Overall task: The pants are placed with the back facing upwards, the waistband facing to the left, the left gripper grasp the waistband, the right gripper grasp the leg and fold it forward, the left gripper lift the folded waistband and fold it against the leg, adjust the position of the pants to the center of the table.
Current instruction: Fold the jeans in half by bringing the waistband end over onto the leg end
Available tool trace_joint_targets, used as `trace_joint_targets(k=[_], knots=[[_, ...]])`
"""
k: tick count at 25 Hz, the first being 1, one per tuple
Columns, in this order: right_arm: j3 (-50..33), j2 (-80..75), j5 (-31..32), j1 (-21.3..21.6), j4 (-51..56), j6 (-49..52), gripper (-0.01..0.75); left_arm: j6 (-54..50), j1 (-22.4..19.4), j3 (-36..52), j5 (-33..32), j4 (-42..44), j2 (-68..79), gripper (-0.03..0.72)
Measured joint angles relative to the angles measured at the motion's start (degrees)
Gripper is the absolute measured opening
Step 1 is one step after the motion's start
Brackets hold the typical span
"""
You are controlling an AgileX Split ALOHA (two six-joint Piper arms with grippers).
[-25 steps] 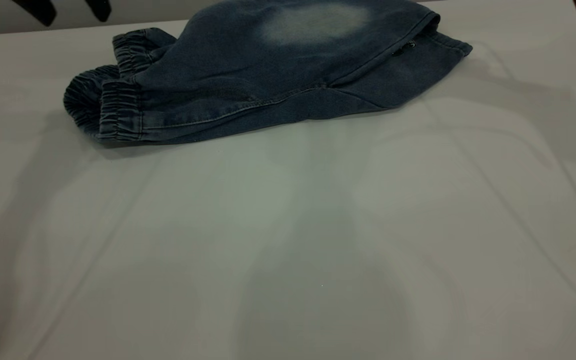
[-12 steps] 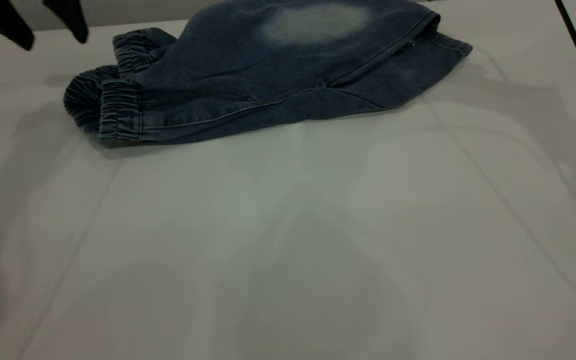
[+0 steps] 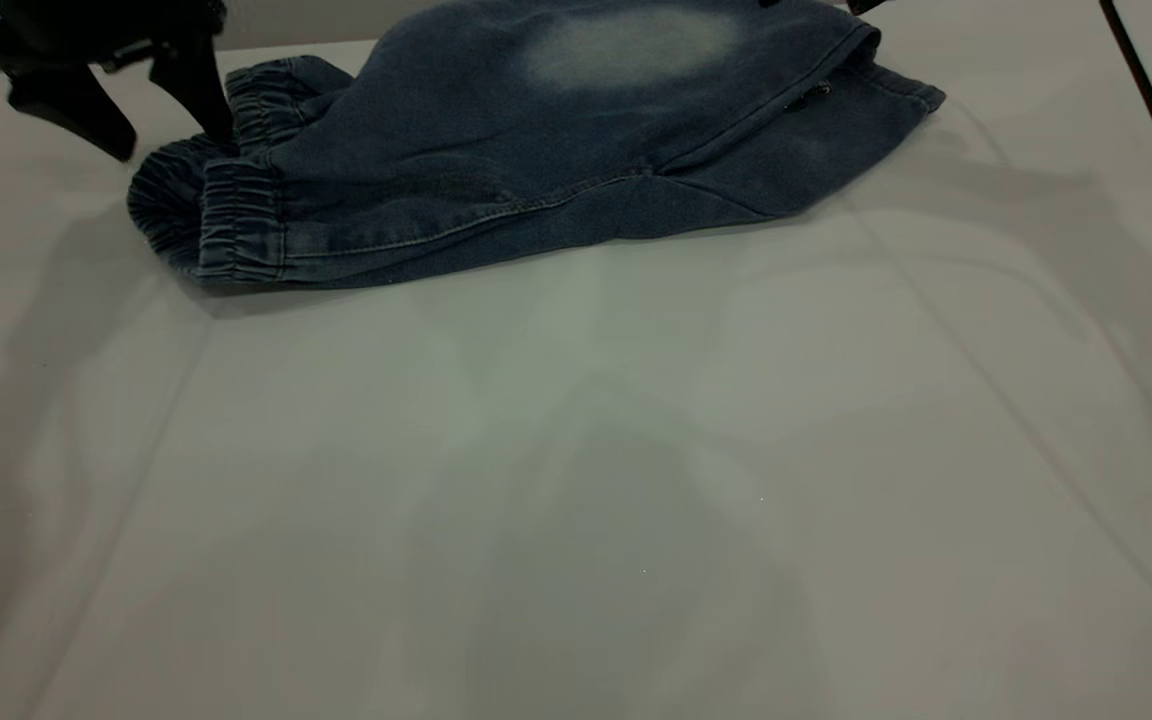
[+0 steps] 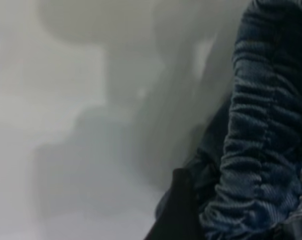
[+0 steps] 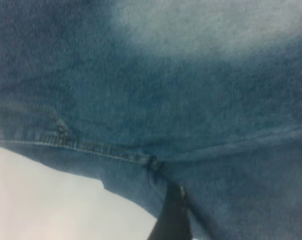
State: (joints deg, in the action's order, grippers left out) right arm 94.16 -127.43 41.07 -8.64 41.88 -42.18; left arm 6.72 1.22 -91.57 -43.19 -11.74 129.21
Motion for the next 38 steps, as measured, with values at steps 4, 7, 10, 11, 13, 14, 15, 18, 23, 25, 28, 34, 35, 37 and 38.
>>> trace_joint_targets(k=[4,7,10,11,13,14,15,18,23,25,28,34,35,37,38], knots=[[0.00,0.00,0.11,-0.55,-0.14,0.00,0.552,3.39,0.02,0.00,2.09,-2.14,0.47,0.580],[0.00,0.00,0.05,-0.55,-0.14,0.00,0.550,6.52,0.02,0.00,3.49,-4.25,0.47,0.580],[0.00,0.00,-0.01,-0.55,-0.14,0.00,0.549,9.15,0.02,0.00,4.03,-5.91,0.47,0.580],[0.00,0.00,-0.01,-0.55,-0.14,0.05,0.549,9.77,0.02,0.00,4.03,-6.45,0.67,0.580],[0.00,0.05,-0.01,-0.55,-0.14,0.10,0.549,10.56,0.02,0.00,4.03,-7.37,1.31,0.580],[0.00,0.05,-0.01,-0.55,-0.14,0.11,0.549,10.56,0.02,0.00,3.72,-7.54,1.72,0.580],[0.00,0.05,-0.01,-0.55,-0.14,0.15,0.549,10.67,0.02,0.00,3.32,-7.67,2.19,0.580],[0.00,0.05,0.06,-0.55,-0.14,0.17,0.549,10.79,0.02,0.00,3.23,-7.67,3.65,0.580],[0.00,0.05,0.19,-0.55,-0.14,0.17,0.549,10.79,0.02,0.00,3.04,-7.81,4.77,0.580],[0.00,0.05,0.19,-0.55,-0.14,0.17,0.549,10.79,0.02,0.00,2.98,-7.94,4.77,0.580],[0.00,0.05,-0.04,-0.55,-0.02,0.17,0.549,10.79,0.02,0.00,3.03,-8.88,4.77,0.571],[0.00,-0.27,-3.51,-2.08,0.32,1.28,0.549,10.79,0.02,0.00,3.09,-11.00,4.77,0.397],[0.00,-0.55,-4.67,-2.47,0.32,1.28,0.549,10.79,0.02,0.00,3.15,-11.06,4.77,0.340],[0.00,-1.19,-6.79,-3.64,0.27,1.28,0.549,10.79,0.02,0.00,3.19,-11.25,4.77,0.230],[0.00,-1.58,-7.91,-4.28,0.27,1.28,0.549,10.79,0.02,0.00,3.19,-11.30,4.77,0.171]])
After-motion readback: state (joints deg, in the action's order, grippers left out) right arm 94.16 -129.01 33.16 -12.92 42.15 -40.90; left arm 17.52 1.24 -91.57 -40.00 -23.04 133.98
